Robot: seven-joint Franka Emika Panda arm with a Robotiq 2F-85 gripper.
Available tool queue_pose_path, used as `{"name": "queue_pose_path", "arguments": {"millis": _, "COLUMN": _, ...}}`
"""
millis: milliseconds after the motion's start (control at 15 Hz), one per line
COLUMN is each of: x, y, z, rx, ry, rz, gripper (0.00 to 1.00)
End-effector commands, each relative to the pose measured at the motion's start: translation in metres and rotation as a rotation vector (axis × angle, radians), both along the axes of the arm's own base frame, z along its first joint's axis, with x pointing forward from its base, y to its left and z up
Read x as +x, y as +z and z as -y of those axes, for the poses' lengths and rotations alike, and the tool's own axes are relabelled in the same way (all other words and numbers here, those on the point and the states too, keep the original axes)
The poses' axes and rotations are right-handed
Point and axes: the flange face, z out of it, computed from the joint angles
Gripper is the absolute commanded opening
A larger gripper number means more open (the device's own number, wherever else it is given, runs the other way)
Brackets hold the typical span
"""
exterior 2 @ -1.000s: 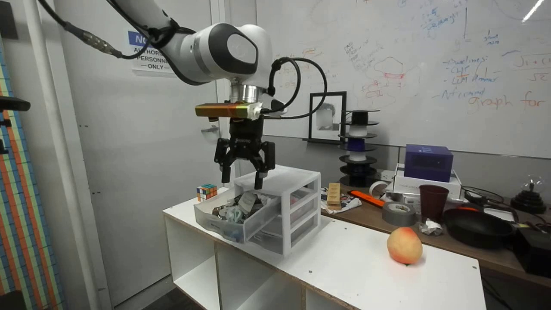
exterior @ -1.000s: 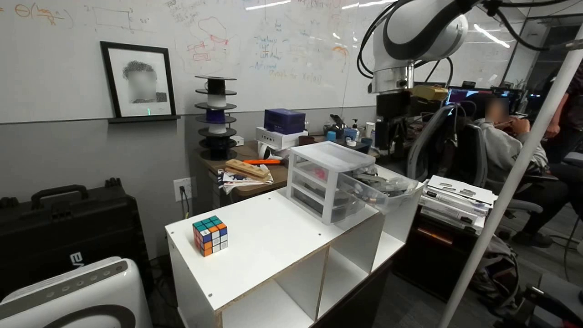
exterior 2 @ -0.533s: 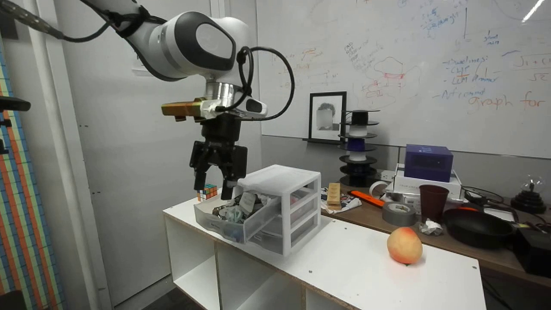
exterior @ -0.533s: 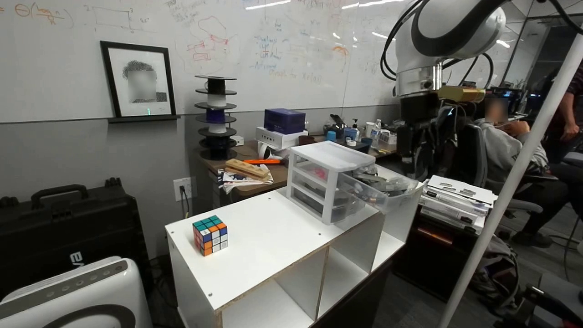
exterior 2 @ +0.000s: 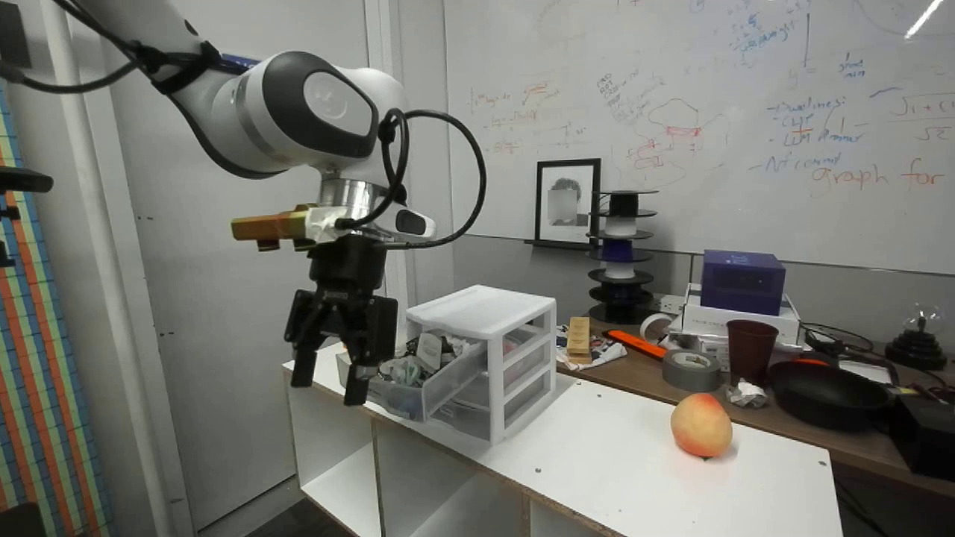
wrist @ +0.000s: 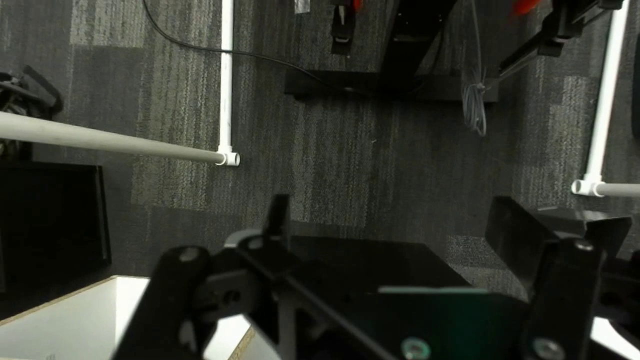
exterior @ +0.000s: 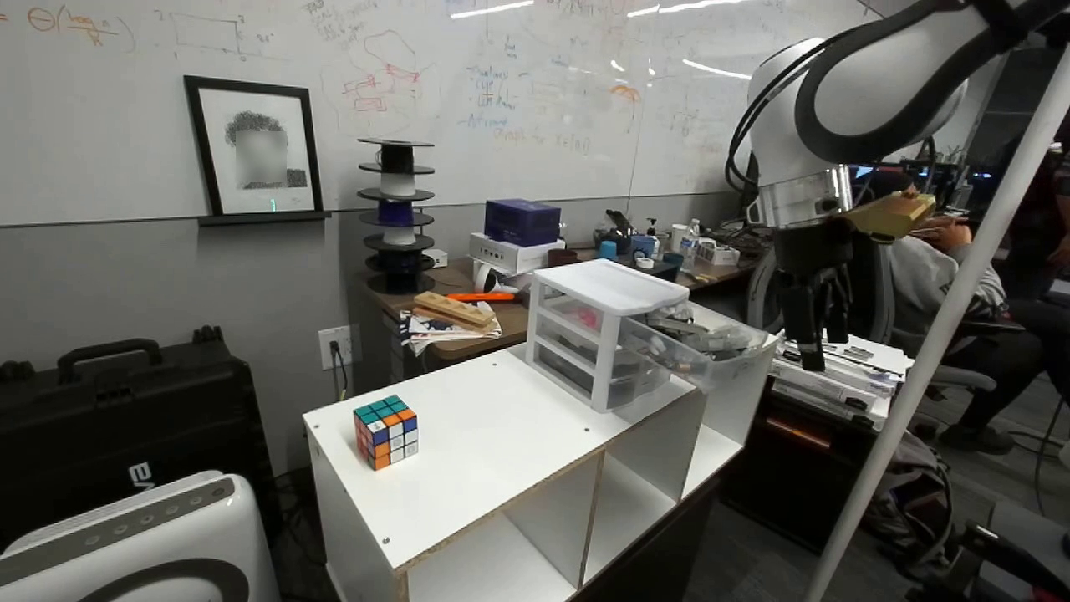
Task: Put the two white objects into the drawer then close the drawer.
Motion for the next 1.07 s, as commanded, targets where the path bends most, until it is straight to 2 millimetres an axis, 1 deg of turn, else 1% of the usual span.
{"name": "queue_pose_path", "arguments": {"millis": 0, "x": -0.002, "y": -0.016, "z": -0.003, "rx": 0.005, "ry": 0.064, "rz": 0.090, "gripper": 1.00}}
{"name": "queue_pose_path", "arguments": {"millis": 67, "x": -0.002, "y": -0.022, "z": -0.004, "rx": 0.022, "ry": 0.074, "rz": 0.104, "gripper": 1.00}}
{"name": "queue_pose_path", "arguments": {"millis": 133, "x": -0.002, "y": -0.026, "z": -0.004, "rx": 0.041, "ry": 0.083, "rz": 0.118, "gripper": 0.95}}
{"name": "queue_pose_path", "arguments": {"millis": 200, "x": -0.003, "y": -0.030, "z": -0.005, "rx": 0.056, "ry": 0.095, "rz": 0.131, "gripper": 0.75}}
{"name": "queue_pose_path", "arguments": {"millis": 267, "x": -0.004, "y": -0.033, "z": -0.006, "rx": 0.067, "ry": 0.110, "rz": 0.145, "gripper": 0.71}}
{"name": "queue_pose_path", "arguments": {"millis": 333, "x": -0.004, "y": -0.036, "z": -0.007, "rx": 0.077, "ry": 0.121, "rz": 0.162, "gripper": 0.70}}
{"name": "queue_pose_path", "arguments": {"millis": 467, "x": -0.001, "y": -0.038, "z": -0.008, "rx": 0.099, "ry": 0.135, "rz": 0.206, "gripper": 0.54}}
{"name": "queue_pose_path", "arguments": {"millis": 600, "x": -0.001, "y": -0.035, "z": -0.011, "rx": 0.128, "ry": 0.144, "rz": 0.254, "gripper": 0.37}}
{"name": "queue_pose_path", "arguments": {"millis": 667, "x": -0.001, "y": -0.033, "z": -0.013, "rx": 0.144, "ry": 0.147, "rz": 0.290, "gripper": 0.31}}
{"name": "queue_pose_path", "arguments": {"millis": 733, "x": 0.001, "y": -0.032, "z": -0.013, "rx": 0.159, "ry": 0.147, "rz": 0.323, "gripper": 0.22}}
{"name": "queue_pose_path", "arguments": {"millis": 867, "x": 0.008, "y": -0.031, "z": -0.013, "rx": 0.187, "ry": 0.143, "rz": 0.394, "gripper": 0.08}}
{"name": "queue_pose_path", "arguments": {"millis": 1000, "x": 0.016, "y": -0.031, "z": -0.012, "rx": 0.197, "ry": 0.153, "rz": 0.464, "gripper": 0.06}}
